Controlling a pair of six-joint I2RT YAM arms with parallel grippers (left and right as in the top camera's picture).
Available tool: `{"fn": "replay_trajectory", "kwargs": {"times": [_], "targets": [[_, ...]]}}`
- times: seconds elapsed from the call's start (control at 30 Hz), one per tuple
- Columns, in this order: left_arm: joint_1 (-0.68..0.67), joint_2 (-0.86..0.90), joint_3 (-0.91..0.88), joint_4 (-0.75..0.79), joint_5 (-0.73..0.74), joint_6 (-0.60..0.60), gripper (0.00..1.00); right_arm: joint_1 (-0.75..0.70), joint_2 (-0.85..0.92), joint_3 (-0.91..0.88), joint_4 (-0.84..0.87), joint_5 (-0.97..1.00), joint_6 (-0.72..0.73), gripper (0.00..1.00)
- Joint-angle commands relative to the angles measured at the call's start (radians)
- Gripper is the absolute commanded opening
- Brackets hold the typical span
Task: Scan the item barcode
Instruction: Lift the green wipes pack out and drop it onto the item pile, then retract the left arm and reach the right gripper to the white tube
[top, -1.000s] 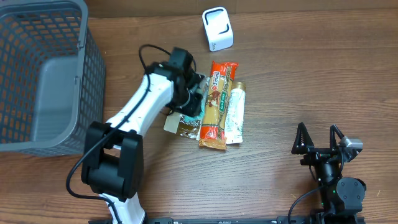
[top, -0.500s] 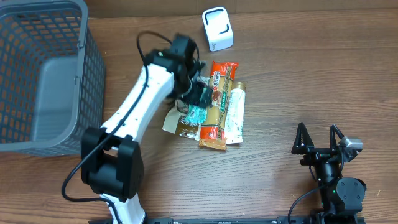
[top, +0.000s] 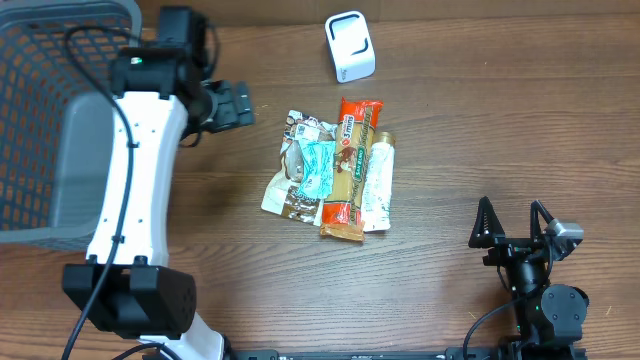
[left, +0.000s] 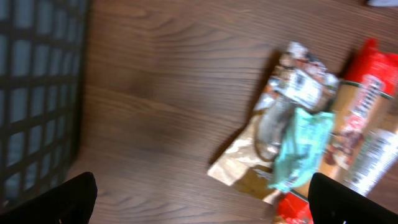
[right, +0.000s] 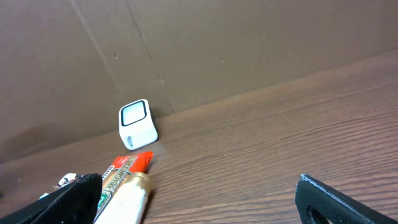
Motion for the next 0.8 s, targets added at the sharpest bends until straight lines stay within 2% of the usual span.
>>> {"fn": "replay_trajectory", "kwargs": {"times": [0.0,0.1,0.27,0.47,0.63,0.77], "targets": [[0.039,0.005,-0.042,0.02,0.011,0.043,1.0,0.005,-0.008,-0.01,0.007,0.005,-0.004,1.0],[0.042,0.005,-0.049,0.025,0.012,0.086,1.0,0.005,-0.008,-0.01,0.007,0.005,-0.004,1.0],[0.041,0.005,-0.049,0.056,0.01,0.084,1.0,0.005,-0.008,-0.01,0.009,-0.019,-0.001,1.0],[0.042,0.005,-0.049,0.078,0.01,0.084,1.0,0.005,0.028,0.024,-0.008,-0.188,-0.002,1.0],[0.042,0.005,-0.049,0.077,0.01,0.084,1.0,0.005,0.168,0.157,-0.056,-0.213,-0.007,1.0],[0.042,0.005,-0.049,0.077,0.01,0.084,1.0,0.005,0.389,0.357,-0.116,-0.297,-0.069,1.0]]}}
